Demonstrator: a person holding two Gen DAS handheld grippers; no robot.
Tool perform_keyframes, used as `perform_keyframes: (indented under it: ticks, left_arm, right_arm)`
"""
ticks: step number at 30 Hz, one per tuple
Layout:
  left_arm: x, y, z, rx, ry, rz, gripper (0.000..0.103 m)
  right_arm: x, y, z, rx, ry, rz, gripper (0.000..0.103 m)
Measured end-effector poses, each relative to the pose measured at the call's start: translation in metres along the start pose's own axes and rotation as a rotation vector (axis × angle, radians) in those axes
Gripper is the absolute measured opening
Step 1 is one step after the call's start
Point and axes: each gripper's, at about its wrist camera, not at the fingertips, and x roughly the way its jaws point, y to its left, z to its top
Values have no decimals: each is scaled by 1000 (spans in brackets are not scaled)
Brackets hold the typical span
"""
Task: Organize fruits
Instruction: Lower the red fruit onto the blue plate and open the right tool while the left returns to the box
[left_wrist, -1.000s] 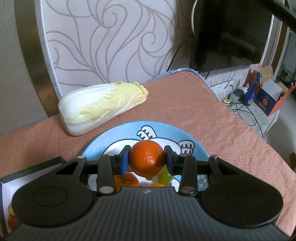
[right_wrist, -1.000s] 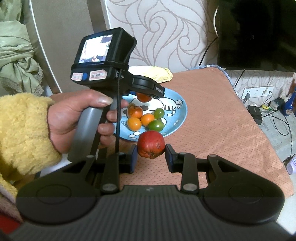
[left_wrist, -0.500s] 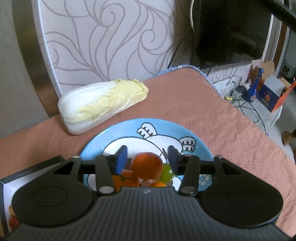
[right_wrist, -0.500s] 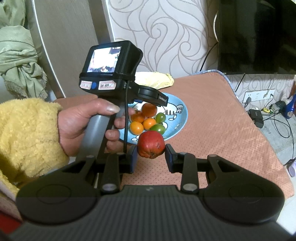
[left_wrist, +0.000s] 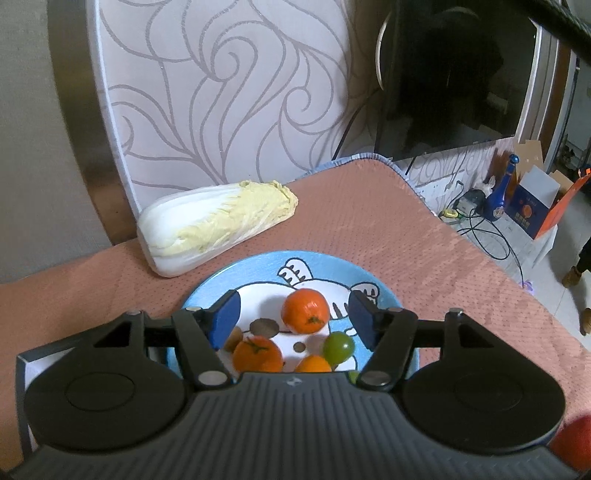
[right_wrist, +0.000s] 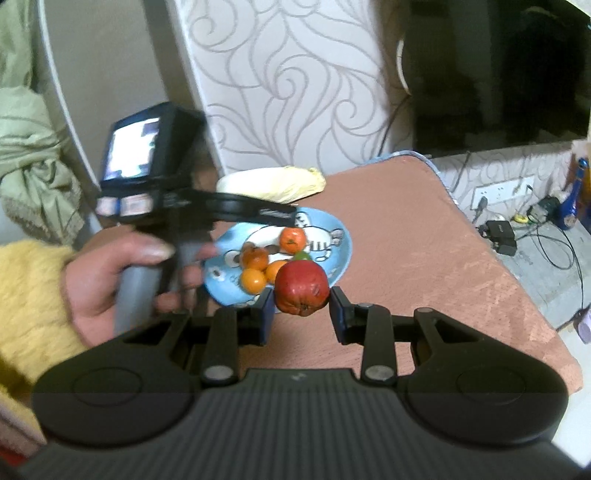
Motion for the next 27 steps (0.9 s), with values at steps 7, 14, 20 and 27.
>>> perform_keyframes:
  ticks: [7,14,20,27]
  left_arm:
    - [-28,10,-9,-23,-13,-2,74]
    - [-58,24,-20,-35,-31,21,74]
    - [-75,43,-34,-82,-21,77,74]
    - [-87,70,-57,-168,18,141,74]
  right_arm:
    - [25,-11,7,19,28,3,35]
    - [63,0,22,-52,68,58,35]
    - [81,3,29,-61,74,88,35]
    - [110,-1,32,-70,118,80,35]
